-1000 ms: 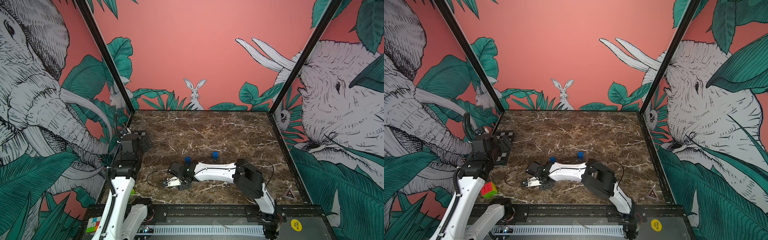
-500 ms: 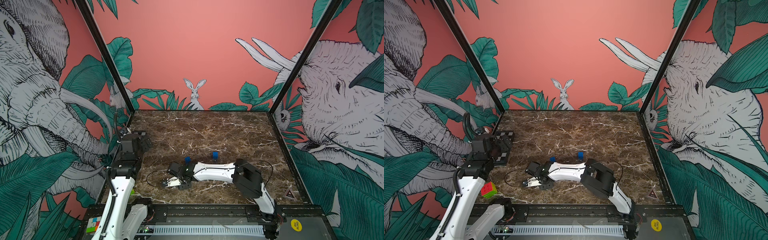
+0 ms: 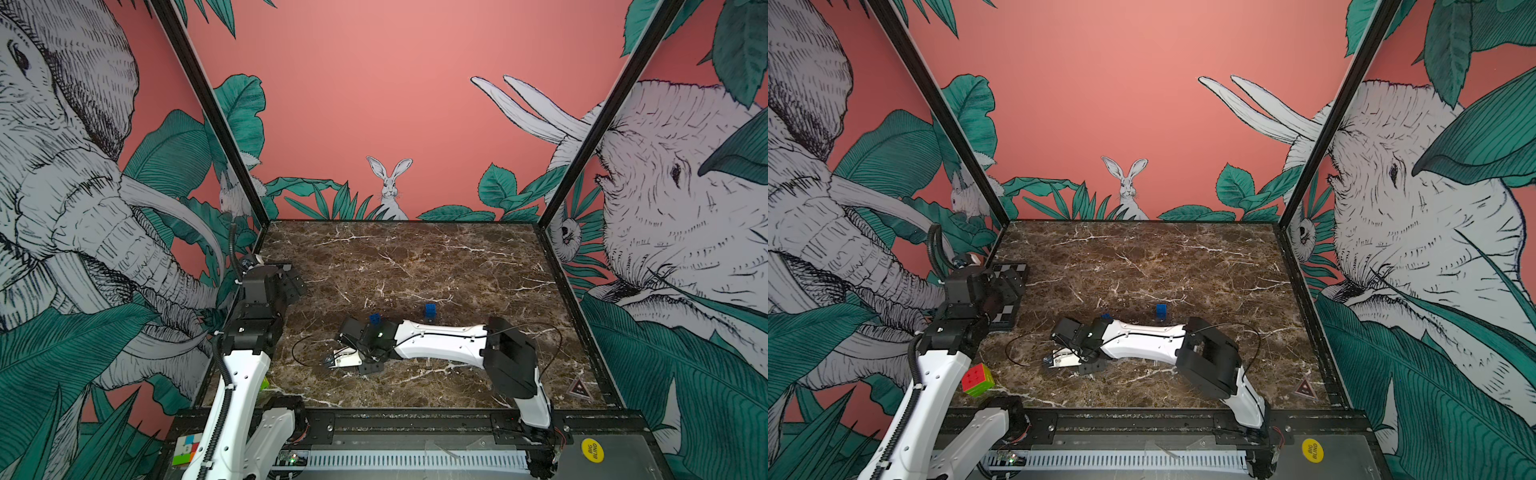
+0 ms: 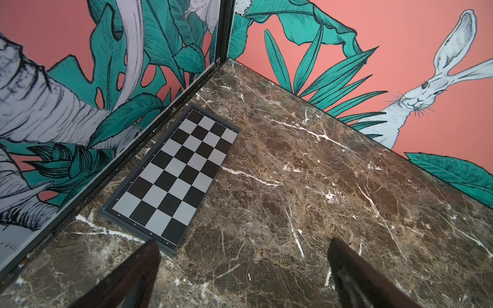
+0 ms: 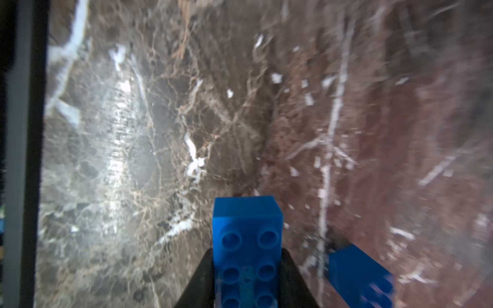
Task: Assemble the letter h with lego
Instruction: Pick up the lego brick from the center of the board, then assemble the lego brick with the lego brick.
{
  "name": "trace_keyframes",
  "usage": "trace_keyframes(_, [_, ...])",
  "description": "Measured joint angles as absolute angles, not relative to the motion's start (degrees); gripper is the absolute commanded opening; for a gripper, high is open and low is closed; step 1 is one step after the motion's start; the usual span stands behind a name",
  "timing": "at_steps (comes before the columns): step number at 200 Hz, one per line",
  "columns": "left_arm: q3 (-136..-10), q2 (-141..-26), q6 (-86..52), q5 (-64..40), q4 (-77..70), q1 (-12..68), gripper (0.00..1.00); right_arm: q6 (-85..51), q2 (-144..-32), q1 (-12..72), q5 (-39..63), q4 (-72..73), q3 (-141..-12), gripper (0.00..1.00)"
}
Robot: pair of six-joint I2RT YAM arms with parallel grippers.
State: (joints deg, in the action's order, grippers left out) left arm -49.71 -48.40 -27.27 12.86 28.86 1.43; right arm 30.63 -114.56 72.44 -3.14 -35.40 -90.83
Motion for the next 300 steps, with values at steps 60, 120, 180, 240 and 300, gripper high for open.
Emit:
trace_keyframes(60, [-48.47,-49.89,-27.46,8.03,28.14,1.58,0.99,31.35,-99.61,69.67,-7.66,-34.48,-86.39,0.00])
trace_keyframes(120, [-48.18,-53.54,-28.99,0.80,31.73,1.83,0.99,39.40,-99.15,60.42,-9.21,-26.68,-72.25,0.00])
trace_keyframes(180, [-47.27,-55.66,-32.18,-8.69,35.73,2.48,0.99,51.05,-100.79,54.50,1.37,-23.86,-76.64,0.00])
trace_keyframes(240, [-47.09,-56.25,-34.50,-11.77,41.32,2.72,0.99,60.77,-109.80,52.64,6.94,-33.74,-91.57,0.00])
trace_keyframes(300, [-45.89,-57.71,-36.25,-13.37,42.37,3.79,0.99,64.69,-114.50,52.45,7.29,-44.12,-99.72,0.00])
